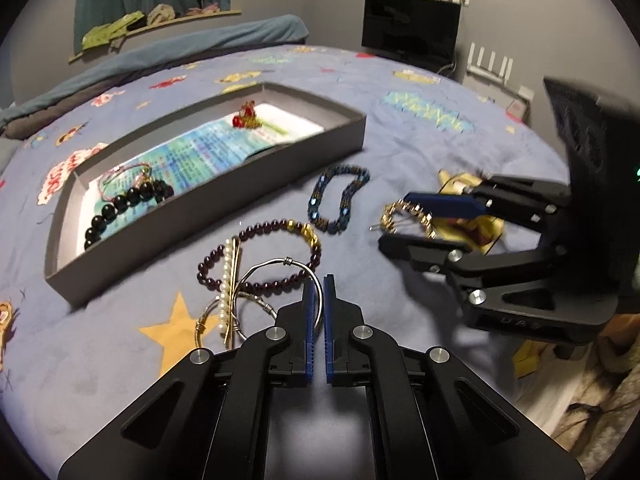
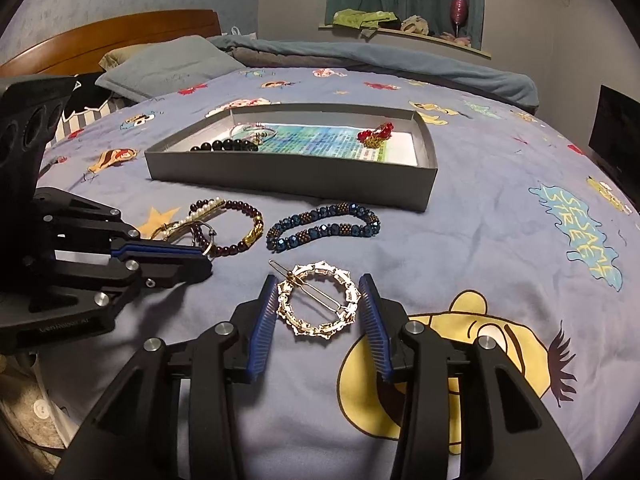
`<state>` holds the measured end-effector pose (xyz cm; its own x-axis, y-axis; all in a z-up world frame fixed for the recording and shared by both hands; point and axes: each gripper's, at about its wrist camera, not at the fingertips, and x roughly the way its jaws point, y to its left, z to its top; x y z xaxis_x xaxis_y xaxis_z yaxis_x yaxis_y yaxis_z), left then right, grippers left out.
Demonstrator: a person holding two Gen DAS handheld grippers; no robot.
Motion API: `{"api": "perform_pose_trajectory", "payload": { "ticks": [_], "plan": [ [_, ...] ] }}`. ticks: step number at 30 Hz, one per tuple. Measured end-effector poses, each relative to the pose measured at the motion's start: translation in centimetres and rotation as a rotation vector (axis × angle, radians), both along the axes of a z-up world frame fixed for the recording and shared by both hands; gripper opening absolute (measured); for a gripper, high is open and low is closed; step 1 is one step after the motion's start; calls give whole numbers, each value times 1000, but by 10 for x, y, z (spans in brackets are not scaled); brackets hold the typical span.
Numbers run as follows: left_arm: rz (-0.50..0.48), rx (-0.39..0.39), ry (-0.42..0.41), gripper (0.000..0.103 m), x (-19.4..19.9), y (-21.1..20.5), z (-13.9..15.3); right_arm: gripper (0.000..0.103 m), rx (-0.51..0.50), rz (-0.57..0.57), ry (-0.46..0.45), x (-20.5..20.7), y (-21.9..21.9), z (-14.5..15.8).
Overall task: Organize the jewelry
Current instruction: 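Carry the gold ring with the right tool into the tray while the left tool carries the bangle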
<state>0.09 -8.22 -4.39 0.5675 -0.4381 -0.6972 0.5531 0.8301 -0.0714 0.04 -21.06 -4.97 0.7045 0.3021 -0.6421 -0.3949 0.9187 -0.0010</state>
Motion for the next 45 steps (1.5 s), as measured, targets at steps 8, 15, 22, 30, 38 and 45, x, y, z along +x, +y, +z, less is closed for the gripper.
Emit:
{"api": "perform_pose_trajectory", "payload": {
  "ticks": [8, 15, 22, 30, 38, 45],
  "plan": [
    [-1, -70, -69, 5, -9, 13, 39, 41, 22, -4, -45, -1, -4, 20],
    [47, -88, -127, 5, 10, 34, 71, 41, 37, -7, -84, 19, -7, 49],
    [87, -99, -118, 5, 68, 50, 86, 41, 44, -18, -83, 67, -6, 69],
    [110, -44, -51, 5, 152, 46, 71, 41, 26, -41, 7, 137, 7, 55],
    [93, -3, 36, 5, 209, 29, 44, 41, 0, -71, 97, 179, 18, 32],
    [99, 32, 113, 5, 235, 22, 19, 41, -57, -83, 144, 190, 27, 21]
  ]
}}
